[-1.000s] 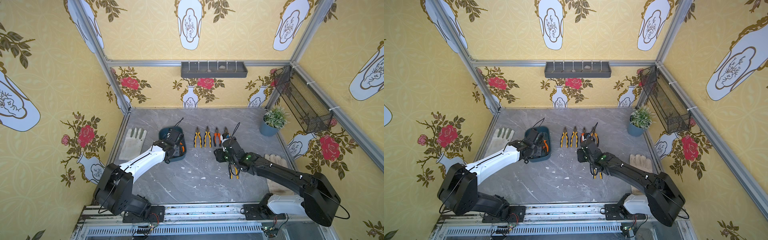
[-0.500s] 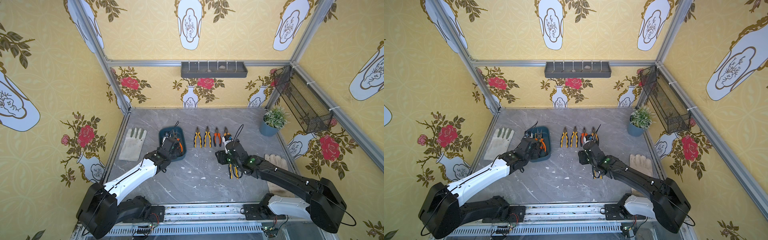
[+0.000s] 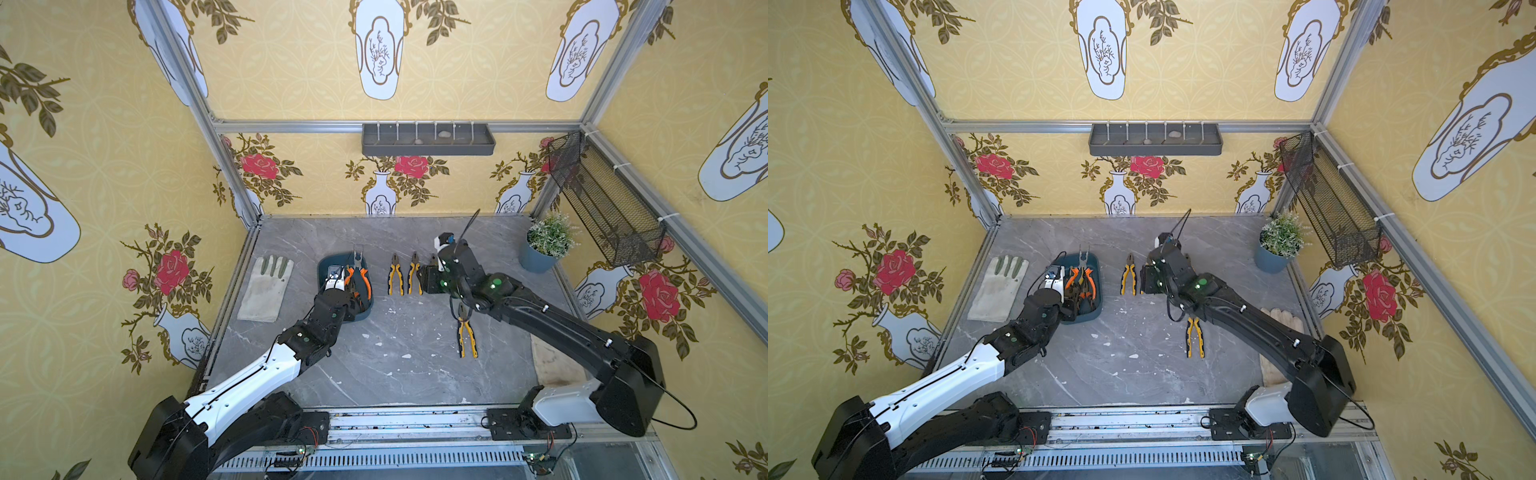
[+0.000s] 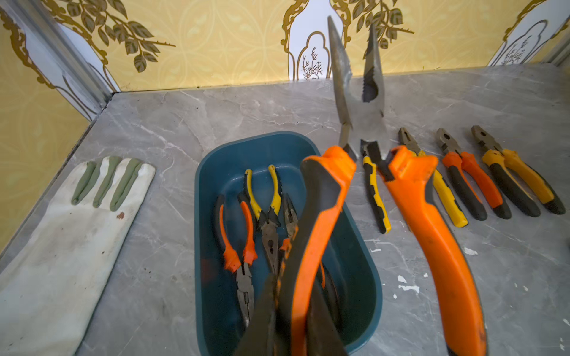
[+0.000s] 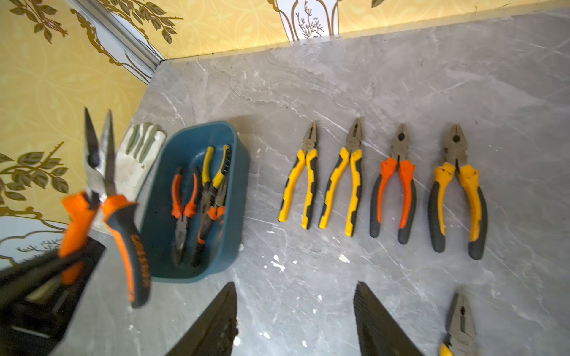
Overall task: Take the pliers out of the storage box
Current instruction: Pick up the pliers from the storage box, then place the pliers at the center of the board.
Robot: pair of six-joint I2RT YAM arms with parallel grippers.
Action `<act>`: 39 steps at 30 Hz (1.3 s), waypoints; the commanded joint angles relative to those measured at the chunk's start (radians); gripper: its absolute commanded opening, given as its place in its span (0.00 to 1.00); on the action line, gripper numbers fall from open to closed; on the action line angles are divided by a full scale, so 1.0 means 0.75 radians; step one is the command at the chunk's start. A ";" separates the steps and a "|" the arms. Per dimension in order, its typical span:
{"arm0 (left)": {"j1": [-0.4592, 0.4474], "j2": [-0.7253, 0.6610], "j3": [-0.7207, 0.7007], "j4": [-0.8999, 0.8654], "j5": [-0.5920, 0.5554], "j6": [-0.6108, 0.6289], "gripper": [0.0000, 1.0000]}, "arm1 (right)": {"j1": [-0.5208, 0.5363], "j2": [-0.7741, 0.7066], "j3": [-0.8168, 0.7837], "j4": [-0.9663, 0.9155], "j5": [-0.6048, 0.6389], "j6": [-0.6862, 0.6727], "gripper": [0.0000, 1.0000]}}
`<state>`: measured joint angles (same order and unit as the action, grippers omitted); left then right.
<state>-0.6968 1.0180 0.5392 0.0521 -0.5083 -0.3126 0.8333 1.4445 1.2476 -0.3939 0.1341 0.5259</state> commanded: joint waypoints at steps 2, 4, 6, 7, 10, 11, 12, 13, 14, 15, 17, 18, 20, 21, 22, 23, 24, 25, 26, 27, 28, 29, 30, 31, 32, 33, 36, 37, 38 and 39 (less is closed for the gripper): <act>-0.064 0.036 -0.013 0.197 -0.053 0.088 0.00 | 0.073 0.205 0.296 -0.191 -0.138 0.068 0.64; -0.104 0.070 0.002 0.191 -0.115 0.102 0.00 | 0.108 0.297 0.441 -0.262 -0.117 0.096 0.65; -0.123 0.085 0.009 0.184 -0.148 0.098 0.00 | 0.133 0.368 0.541 -0.313 -0.069 0.123 0.65; -0.133 0.089 0.011 0.182 -0.169 0.098 0.00 | 0.146 0.401 0.583 -0.329 -0.041 0.130 0.64; -0.164 0.091 0.014 0.182 -0.232 0.098 0.00 | 0.173 0.468 0.662 -0.343 0.015 0.159 0.65; -0.174 0.091 0.013 0.179 -0.251 0.096 0.00 | 0.176 0.483 0.671 -0.337 0.019 0.169 0.65; -0.190 0.091 0.014 0.178 -0.276 0.096 0.00 | 0.175 0.494 0.679 -0.326 0.015 0.178 0.65; -0.204 0.095 0.015 0.180 -0.301 0.098 0.00 | 0.175 0.506 0.684 -0.313 0.008 0.185 0.65; -0.215 0.099 0.016 0.178 -0.319 0.099 0.00 | 0.176 0.519 0.690 -0.306 0.001 0.193 0.65; -0.225 0.105 0.019 0.179 -0.329 0.102 0.00 | 0.176 0.535 0.703 -0.297 -0.011 0.197 0.65; -0.236 0.117 0.023 0.179 -0.339 0.104 0.00 | 0.175 0.565 0.728 -0.289 -0.027 0.201 0.65; -0.240 0.121 0.025 0.180 -0.346 0.102 0.00 | 0.175 0.581 0.739 -0.282 -0.032 0.202 0.65; -0.245 0.127 0.030 0.178 -0.363 0.101 0.00 | 0.175 0.609 0.768 -0.278 -0.021 0.201 0.64; -0.249 0.129 0.030 0.180 -0.367 0.100 0.00 | 0.175 0.620 0.780 -0.277 -0.012 0.202 0.64; -0.249 0.128 0.031 0.179 -0.369 0.098 0.00 | 0.175 0.631 0.788 -0.271 -0.006 0.203 0.65; -0.251 0.127 0.031 0.179 -0.371 0.098 0.00 | 0.175 0.641 0.795 -0.269 0.004 0.209 0.65; -0.252 0.126 0.031 0.179 -0.375 0.098 0.00 | 0.174 0.653 0.805 -0.269 0.014 0.216 0.64; -0.255 0.125 0.030 0.180 -0.376 0.097 0.00 | 0.173 0.664 0.817 -0.268 0.017 0.228 0.63; -0.258 0.123 0.030 0.179 -0.376 0.100 0.00 | 0.173 0.673 0.826 -0.266 0.018 0.238 0.62; -0.261 0.121 0.030 0.178 -0.376 0.102 0.00 | 0.175 0.686 0.838 -0.264 0.019 0.254 0.61; -0.263 0.121 0.031 0.179 -0.379 0.104 0.00 | 0.175 0.699 0.854 -0.269 0.016 0.269 0.59; -0.264 0.121 0.030 0.177 -0.384 0.104 0.00 | 0.175 0.710 0.866 -0.274 0.012 0.285 0.57; -0.265 0.121 0.030 0.178 -0.384 0.107 0.00 | 0.176 0.719 0.876 -0.277 0.002 0.299 0.56; -0.265 0.121 0.028 0.178 -0.385 0.106 0.00 | 0.175 0.727 0.882 -0.277 -0.007 0.316 0.54; -0.265 0.120 0.028 0.177 -0.386 0.108 0.00 | 0.175 0.732 0.885 -0.278 -0.010 0.330 0.52; -0.267 0.118 0.029 0.176 -0.388 0.110 0.00 | 0.175 0.734 0.885 -0.279 -0.016 0.348 0.50; -0.266 0.113 0.028 0.171 -0.394 0.114 0.00 | 0.181 0.730 0.872 -0.275 -0.027 0.381 0.46; -0.267 0.110 0.029 0.171 -0.394 0.116 0.00 | 0.185 0.725 0.862 -0.264 -0.036 0.390 0.45; -0.266 0.109 0.028 0.171 -0.394 0.116 0.00 | 0.187 0.719 0.847 -0.254 -0.045 0.397 0.45; -0.267 0.107 0.026 0.172 -0.392 0.118 0.00 | 0.190 0.713 0.833 -0.240 -0.053 0.402 0.44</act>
<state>-0.8959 1.1023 0.5560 0.1276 -0.7856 -0.2272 0.9703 1.9911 1.8885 -0.6018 0.1123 0.7887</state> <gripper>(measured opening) 0.142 0.446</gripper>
